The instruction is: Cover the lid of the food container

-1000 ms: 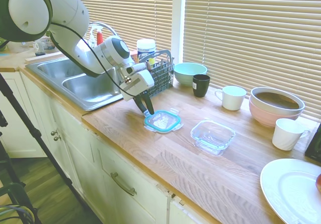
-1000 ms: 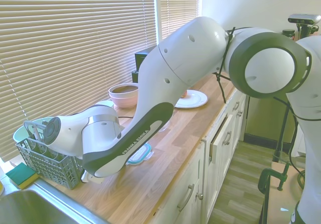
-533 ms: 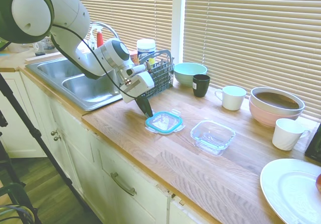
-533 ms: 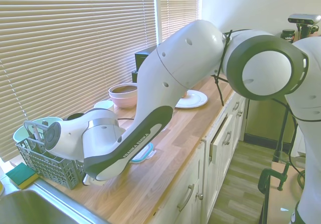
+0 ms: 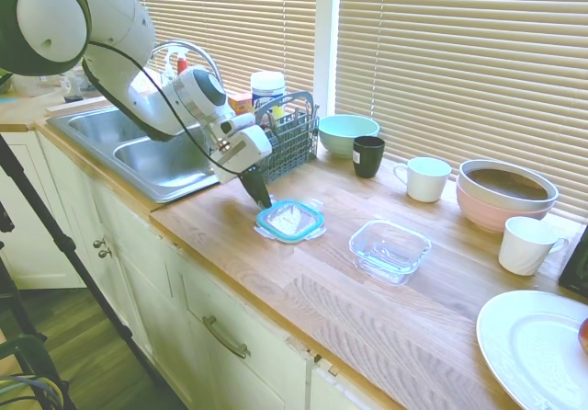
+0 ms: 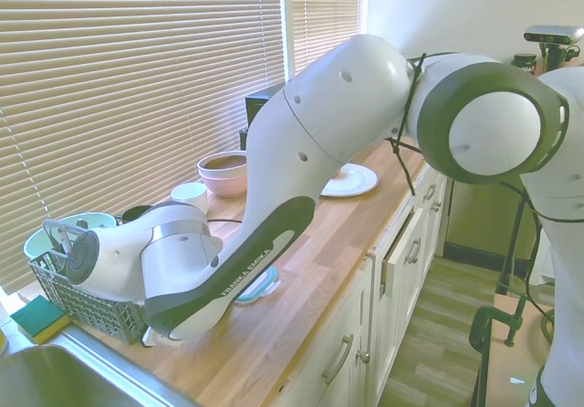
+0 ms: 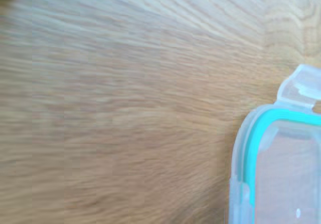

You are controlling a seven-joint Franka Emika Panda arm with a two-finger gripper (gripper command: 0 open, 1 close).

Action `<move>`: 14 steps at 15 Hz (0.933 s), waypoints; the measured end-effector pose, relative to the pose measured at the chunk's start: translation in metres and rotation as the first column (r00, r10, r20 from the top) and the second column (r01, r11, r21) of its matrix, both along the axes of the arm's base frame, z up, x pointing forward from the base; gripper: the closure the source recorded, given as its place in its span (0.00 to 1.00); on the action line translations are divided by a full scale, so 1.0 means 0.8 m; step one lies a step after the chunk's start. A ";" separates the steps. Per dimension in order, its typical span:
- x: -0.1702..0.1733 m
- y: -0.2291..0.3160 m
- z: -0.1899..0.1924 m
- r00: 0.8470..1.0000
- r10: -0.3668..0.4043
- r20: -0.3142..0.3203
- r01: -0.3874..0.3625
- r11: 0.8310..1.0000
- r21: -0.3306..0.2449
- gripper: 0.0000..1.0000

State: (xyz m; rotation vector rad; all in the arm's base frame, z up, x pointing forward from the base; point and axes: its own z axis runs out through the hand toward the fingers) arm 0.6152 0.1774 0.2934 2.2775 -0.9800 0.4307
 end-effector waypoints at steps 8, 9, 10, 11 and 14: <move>-0.053 0.014 0.106 0.999 0.008 0.053 -0.016 0.988 0.153 1.00; -0.057 0.009 0.121 0.998 0.009 0.055 -0.018 0.985 0.172 1.00; -0.058 0.003 0.133 0.998 0.009 0.058 -0.020 0.982 0.190 1.00; -0.059 -0.003 0.143 0.998 0.008 0.067 -0.022 0.978 0.210 1.00; -0.059 -0.018 0.158 0.996 -0.004 0.087 -0.017 0.971 0.238 1.00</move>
